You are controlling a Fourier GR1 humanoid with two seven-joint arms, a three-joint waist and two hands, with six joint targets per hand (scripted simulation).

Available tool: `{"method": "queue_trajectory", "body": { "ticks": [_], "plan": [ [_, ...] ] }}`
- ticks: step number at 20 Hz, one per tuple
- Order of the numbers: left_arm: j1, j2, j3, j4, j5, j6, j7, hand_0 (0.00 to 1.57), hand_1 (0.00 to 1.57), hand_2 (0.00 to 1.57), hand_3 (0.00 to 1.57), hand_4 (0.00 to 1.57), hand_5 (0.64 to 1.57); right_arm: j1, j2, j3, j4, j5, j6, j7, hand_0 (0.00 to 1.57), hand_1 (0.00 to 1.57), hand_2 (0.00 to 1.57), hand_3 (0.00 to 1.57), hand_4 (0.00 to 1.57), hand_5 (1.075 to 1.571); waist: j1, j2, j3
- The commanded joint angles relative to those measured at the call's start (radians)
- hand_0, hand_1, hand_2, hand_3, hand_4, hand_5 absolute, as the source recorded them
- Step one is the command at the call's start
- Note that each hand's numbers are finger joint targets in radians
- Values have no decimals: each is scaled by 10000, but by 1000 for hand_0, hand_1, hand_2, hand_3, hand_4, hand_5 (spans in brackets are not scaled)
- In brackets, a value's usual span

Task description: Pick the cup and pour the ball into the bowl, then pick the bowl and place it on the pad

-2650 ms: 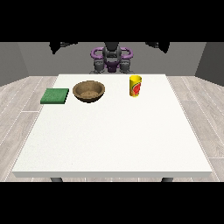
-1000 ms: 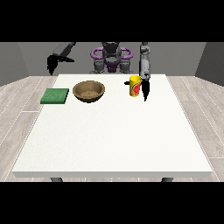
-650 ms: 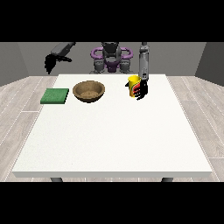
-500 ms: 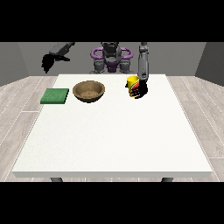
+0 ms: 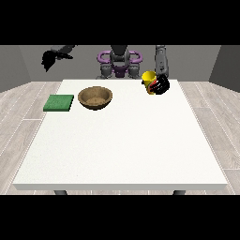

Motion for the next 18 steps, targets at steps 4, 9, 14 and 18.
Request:
{"method": "queue_trajectory", "body": {
  "ticks": [4, 9, 14, 18],
  "plan": [
    [-1812, 1733, -942, -12, -1905, 249, 3611, 1459, 1459, 1571, 1571, 1571, 1282, 139, 93, 93, 833, 228, 104, -236, 0, 0, 0, 0, 0, 1568, 101, -658, -30],
    [-2384, 1063, -2005, -24, -3509, 1136, 5259, 1495, 1495, 1571, 1571, 1530, 1287, 46, 250, 190, 1194, 290, 236, -614, 0, 0, 0, 0, 0, 1568, -89, -642, -41],
    [-2756, 591, -2476, -365, -4526, 1242, 6572, 1490, 1490, 1571, 1571, 1512, 1267, -48, -353, -447, 1916, -40, 635, -966, 0, 0, 0, 0, 0, 1569, 122, -599, -50],
    [-3266, 190, -3219, -71, -5988, 1697, 8093, 1501, 1501, 1571, 1571, 1508, 1244, -126, -485, -353, 1962, -60, 882, -835, 0, 0, 0, 0, 0, 1570, -186, -688, -46]
  ]
}}
